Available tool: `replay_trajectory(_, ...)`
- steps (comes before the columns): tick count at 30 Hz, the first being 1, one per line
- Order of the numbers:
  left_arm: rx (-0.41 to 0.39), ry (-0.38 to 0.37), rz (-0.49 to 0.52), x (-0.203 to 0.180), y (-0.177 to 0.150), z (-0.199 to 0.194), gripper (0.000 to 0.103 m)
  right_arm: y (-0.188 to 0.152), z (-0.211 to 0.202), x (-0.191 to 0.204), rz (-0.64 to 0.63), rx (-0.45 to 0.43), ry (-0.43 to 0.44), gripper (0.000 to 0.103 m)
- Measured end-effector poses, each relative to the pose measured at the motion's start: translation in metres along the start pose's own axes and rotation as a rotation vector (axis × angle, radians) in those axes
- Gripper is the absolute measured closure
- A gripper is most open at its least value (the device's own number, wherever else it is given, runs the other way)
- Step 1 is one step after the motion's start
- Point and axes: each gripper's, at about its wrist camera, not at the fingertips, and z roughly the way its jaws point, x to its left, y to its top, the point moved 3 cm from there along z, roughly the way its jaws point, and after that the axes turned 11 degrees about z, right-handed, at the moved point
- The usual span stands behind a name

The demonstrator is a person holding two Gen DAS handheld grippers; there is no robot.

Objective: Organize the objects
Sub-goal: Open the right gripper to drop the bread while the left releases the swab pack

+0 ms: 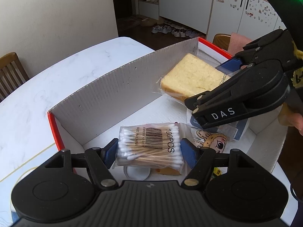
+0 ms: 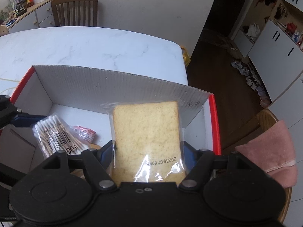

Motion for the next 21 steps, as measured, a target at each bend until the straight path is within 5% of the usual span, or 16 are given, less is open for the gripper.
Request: replay_trajectory(21,-0.047,-0.015,-0.023,-0.007,-0.008,-0.025,0.029,0.000,-0.040,-0.008,0.016,-0.063,0.062,0.023)
